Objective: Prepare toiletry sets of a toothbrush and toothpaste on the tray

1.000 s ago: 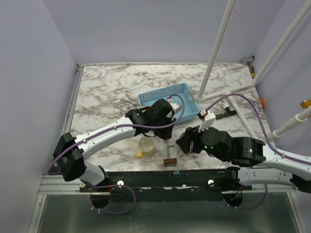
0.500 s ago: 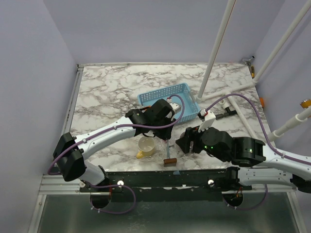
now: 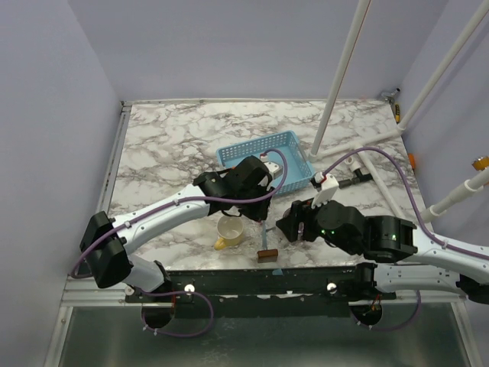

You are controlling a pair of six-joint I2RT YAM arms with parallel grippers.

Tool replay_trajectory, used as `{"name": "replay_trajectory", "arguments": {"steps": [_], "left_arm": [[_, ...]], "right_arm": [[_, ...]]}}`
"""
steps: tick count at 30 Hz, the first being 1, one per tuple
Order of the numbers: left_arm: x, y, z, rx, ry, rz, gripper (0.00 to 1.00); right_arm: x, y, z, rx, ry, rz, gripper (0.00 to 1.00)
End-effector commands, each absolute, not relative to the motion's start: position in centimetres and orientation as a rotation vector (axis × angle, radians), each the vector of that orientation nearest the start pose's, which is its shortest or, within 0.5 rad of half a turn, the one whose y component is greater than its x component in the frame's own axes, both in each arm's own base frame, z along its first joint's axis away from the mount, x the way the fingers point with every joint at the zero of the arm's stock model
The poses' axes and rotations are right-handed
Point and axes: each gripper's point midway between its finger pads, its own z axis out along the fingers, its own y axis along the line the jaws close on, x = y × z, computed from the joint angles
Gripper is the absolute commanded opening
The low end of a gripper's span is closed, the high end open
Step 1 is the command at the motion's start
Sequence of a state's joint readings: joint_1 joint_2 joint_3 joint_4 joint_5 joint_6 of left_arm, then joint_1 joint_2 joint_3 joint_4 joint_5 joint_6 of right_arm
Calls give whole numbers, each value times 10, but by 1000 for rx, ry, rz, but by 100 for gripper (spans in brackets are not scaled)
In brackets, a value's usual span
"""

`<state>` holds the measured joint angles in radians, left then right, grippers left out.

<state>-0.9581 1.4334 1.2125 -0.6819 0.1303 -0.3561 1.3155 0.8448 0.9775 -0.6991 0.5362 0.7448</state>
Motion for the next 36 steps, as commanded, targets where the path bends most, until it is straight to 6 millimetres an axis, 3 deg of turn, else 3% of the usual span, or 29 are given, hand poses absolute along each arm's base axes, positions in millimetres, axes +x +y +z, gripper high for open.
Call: {"name": "replay_trajectory", "arguments": {"steps": [1,10,20,23,31,36], "left_arm": [[169,-313,181,829,2439,-723,29],[163,-301,198,820,2415,-724,31],[152,-283,237,779,2307,-781,38],[151,-275,252,765,2255,-788,40],[150,-252,290,712,2105,-784,53],[152,-234,311,675,2027,-748,63]], "right_arm": [[127,242,244,-290,2130,694,71],[128,247,252,-287,2123,711,72],[133,247,268,-261,2102,699,73],[136,245,274,-259,2090,672,82],[150,244,290,-291,2016,593,88],[167,239,294,-294,1965,453,100]]}}
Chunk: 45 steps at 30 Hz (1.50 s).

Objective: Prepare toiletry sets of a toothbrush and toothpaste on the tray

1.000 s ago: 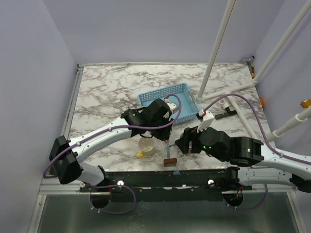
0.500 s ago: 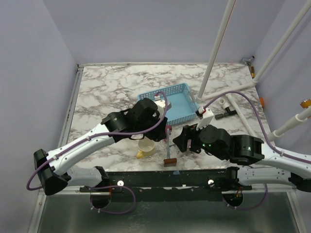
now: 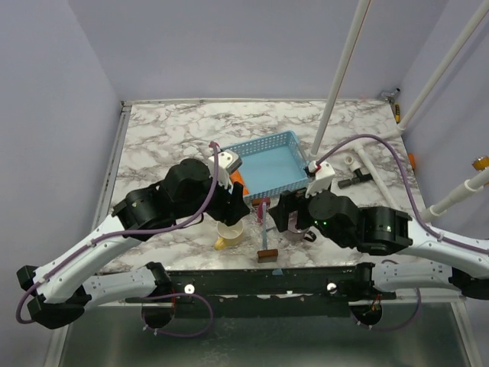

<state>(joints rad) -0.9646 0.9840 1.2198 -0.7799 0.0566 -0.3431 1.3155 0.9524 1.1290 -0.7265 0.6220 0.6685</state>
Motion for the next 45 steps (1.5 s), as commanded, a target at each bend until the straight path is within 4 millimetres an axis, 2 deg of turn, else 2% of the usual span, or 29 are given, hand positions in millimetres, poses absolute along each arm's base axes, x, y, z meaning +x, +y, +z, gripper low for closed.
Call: {"name": "replay_trajectory", "arguments": {"steps": [1,3,5,7,11,15,23,28,32,35,39,41,45], "left_arm": [[153,-231,313,668,2016,-736,66],[156,-223,316,653,1992,-703,71],[158,-216,319,636,1975,-677,81],[159,-210,320,625,1961,-656,98],[162,-201,323,593,1932,-628,99],[169,-192,322,548,1911,-586,99],[202,-165,301,432,1944,-526,99],[224,-135,300,318,1916,-443,99],[232,-113,302,232,1898,-356,99],[233,-98,300,158,1883,-308,99],[227,-96,292,130,1876,-340,99],[226,-94,286,117,1878,-341,99],[222,-99,279,116,1875,-385,99]], "right_arm": [[171,239,295,-296,1955,424,100],[179,238,298,-293,1934,390,100],[189,240,300,-298,1927,380,100],[205,235,298,-278,1935,364,100],[247,218,289,-216,1983,370,100],[284,185,278,-109,2004,303,100],[315,129,262,57,2023,236,100],[323,86,245,183,2046,198,100],[320,63,234,240,2051,175,100],[313,63,224,241,2072,187,100],[298,71,212,251,2095,268,100],[291,67,211,270,2071,269,100],[280,56,229,290,1988,247,100]]}}
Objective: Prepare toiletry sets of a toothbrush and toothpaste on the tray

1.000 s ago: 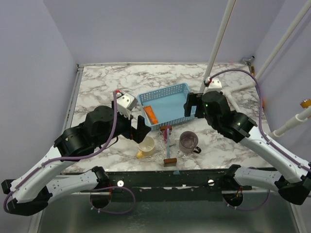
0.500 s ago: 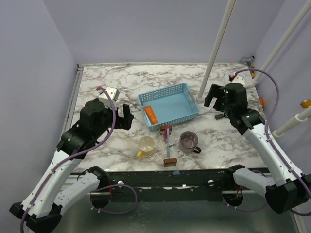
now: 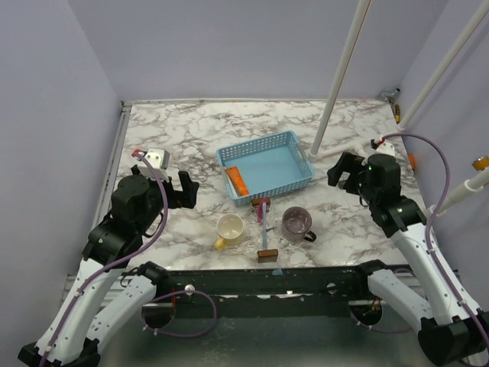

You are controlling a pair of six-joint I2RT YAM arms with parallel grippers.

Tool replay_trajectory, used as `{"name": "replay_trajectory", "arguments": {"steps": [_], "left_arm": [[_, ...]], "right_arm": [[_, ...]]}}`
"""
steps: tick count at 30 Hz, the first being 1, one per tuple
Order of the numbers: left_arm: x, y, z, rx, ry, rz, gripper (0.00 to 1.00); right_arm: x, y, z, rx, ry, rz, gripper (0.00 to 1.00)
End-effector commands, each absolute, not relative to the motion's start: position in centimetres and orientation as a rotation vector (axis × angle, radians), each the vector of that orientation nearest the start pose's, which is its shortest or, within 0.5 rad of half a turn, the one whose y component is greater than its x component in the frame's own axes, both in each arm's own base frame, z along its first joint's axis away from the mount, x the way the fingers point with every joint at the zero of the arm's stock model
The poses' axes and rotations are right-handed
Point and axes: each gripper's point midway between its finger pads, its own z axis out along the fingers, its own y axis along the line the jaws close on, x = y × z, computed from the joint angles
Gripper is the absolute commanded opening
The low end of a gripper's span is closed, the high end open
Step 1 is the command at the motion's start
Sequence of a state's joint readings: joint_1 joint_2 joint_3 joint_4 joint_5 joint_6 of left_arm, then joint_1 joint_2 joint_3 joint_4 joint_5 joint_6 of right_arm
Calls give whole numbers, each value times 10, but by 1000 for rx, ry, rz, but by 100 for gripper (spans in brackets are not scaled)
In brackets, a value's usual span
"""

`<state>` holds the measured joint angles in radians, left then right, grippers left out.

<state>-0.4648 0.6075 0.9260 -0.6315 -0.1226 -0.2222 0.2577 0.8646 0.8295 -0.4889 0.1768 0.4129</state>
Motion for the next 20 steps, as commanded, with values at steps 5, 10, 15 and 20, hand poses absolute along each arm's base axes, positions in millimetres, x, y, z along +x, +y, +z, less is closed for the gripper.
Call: {"name": "replay_trajectory", "arguments": {"steps": [5,10,15,20], "left_arm": [[220,-103,274,107,1876,-419,99],[216,-107,274,108,1880,-458,99],[211,-105,282,102,1856,-468,99],[210,-103,284,93,1847,-468,99]], "right_arm": [[272,47,239,310,1961,214,100],[265,48,243,325,1937,245,100],[259,55,249,307,1898,316,100],[259,58,246,282,1928,316,100]]}}
